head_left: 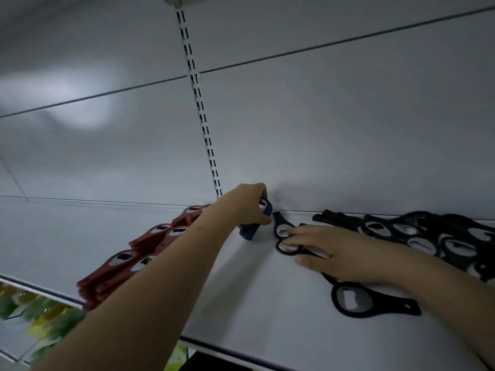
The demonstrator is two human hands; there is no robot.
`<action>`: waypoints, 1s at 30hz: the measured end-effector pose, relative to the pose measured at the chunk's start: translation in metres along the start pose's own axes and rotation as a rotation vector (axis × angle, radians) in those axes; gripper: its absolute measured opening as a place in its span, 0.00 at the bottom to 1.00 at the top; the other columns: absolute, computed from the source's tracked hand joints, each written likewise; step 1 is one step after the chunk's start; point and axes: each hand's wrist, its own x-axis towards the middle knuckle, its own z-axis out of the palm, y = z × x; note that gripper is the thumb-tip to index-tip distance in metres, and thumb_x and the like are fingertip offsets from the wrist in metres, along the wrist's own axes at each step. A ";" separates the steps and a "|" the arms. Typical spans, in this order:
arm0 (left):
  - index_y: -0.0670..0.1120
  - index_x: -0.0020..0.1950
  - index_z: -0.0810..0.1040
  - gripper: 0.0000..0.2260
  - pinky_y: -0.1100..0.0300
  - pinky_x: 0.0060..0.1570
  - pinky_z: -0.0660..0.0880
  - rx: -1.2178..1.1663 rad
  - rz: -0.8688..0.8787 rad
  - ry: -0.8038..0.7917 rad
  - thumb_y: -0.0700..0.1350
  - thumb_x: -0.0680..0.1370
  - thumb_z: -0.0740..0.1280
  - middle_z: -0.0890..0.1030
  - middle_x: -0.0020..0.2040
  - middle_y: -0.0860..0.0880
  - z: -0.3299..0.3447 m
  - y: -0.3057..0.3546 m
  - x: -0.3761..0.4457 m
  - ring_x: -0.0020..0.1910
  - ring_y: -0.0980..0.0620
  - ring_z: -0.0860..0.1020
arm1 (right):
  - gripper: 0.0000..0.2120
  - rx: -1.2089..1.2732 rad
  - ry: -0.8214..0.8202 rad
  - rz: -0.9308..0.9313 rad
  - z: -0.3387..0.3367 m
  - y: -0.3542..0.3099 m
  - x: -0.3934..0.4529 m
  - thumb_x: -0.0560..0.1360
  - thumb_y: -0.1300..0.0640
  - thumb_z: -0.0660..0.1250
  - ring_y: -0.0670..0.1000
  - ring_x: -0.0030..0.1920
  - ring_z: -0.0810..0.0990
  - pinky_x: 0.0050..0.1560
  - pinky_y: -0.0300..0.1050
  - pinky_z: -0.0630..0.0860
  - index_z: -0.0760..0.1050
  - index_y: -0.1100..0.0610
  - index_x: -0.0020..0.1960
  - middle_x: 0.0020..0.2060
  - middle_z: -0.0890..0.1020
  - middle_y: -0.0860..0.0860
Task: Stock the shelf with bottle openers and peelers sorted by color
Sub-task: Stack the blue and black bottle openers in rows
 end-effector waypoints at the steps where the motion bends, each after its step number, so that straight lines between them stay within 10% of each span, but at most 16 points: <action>1: 0.47 0.62 0.73 0.22 0.55 0.45 0.78 0.060 -0.005 -0.026 0.51 0.73 0.75 0.78 0.59 0.48 -0.003 0.000 0.001 0.52 0.47 0.78 | 0.17 -0.006 0.019 0.000 -0.003 0.002 -0.003 0.81 0.42 0.59 0.36 0.67 0.69 0.71 0.41 0.65 0.73 0.42 0.68 0.67 0.72 0.35; 17: 0.42 0.61 0.78 0.24 0.61 0.33 0.75 0.168 -0.137 -0.203 0.52 0.71 0.77 0.84 0.47 0.46 -0.013 -0.002 0.010 0.31 0.54 0.81 | 0.15 -0.101 0.041 0.040 -0.013 0.000 -0.013 0.81 0.45 0.60 0.42 0.64 0.71 0.65 0.37 0.64 0.75 0.49 0.65 0.61 0.77 0.43; 22: 0.40 0.39 0.77 0.10 0.63 0.27 0.68 0.274 -0.132 -0.130 0.46 0.72 0.73 0.78 0.31 0.47 -0.005 -0.005 0.007 0.29 0.51 0.75 | 0.16 -0.083 0.063 0.039 -0.013 0.000 -0.014 0.82 0.46 0.60 0.41 0.68 0.68 0.62 0.29 0.59 0.75 0.48 0.67 0.66 0.75 0.42; 30: 0.44 0.28 0.68 0.19 0.58 0.34 0.70 0.403 -0.089 -0.043 0.48 0.71 0.74 0.71 0.26 0.48 -0.006 -0.011 0.007 0.29 0.50 0.72 | 0.14 -0.098 0.087 0.019 -0.010 0.001 -0.013 0.81 0.46 0.62 0.37 0.63 0.70 0.65 0.32 0.62 0.76 0.47 0.65 0.60 0.76 0.38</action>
